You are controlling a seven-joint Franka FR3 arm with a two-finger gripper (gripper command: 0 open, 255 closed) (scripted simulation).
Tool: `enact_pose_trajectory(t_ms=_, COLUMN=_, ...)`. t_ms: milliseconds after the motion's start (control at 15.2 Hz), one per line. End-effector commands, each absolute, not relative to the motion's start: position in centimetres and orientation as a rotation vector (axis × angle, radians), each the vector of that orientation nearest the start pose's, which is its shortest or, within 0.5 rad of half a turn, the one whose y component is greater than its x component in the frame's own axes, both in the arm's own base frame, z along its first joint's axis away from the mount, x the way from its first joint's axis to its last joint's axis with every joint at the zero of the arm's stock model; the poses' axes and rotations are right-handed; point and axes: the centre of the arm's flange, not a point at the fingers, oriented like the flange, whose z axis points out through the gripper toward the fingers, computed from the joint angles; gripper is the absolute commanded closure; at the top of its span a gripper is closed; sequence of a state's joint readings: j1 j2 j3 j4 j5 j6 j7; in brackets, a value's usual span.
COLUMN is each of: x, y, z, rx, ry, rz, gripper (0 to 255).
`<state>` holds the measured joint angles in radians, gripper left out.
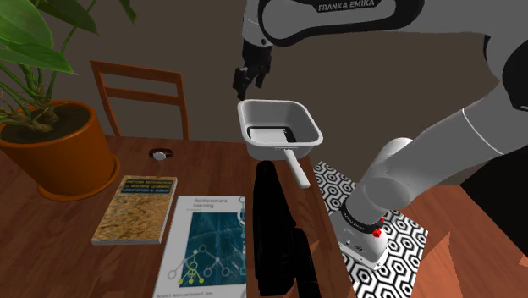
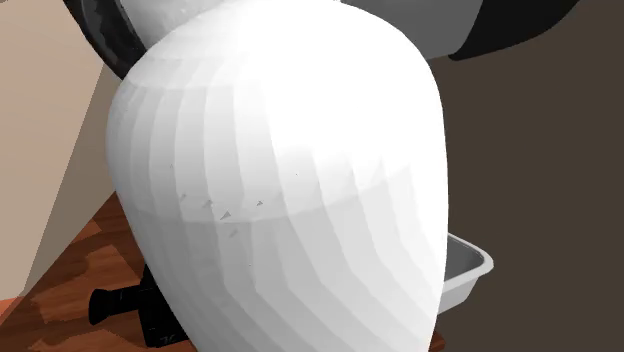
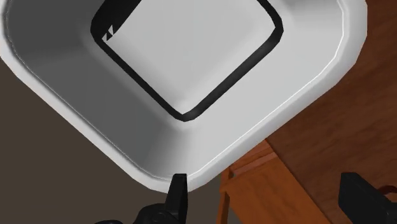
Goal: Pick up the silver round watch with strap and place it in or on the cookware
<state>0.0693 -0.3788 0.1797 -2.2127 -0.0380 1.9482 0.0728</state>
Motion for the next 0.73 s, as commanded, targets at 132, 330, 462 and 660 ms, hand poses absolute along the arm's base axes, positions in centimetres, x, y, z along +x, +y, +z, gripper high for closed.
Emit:
enact_pose_trajectory(t_ms=132, x=46.8, y=15.6, z=51.5, rx=-3.194, ry=-0.388, rz=-0.194, gripper=0)
enact_pose_trajectory(t_ms=330, x=48.8, y=18.5, z=49.8, rx=-3.183, ry=-0.462, rz=-0.190, gripper=0)
enact_pose_trajectory(t_ms=462, x=50.0, y=20.5, z=48.7, rx=-3.174, ry=-0.511, rz=-0.188, gripper=0)
enact_pose_trajectory(t_ms=660, x=51.8, y=23.5, z=46.9, rx=-3.160, ry=-0.583, rz=-0.183, gripper=0)
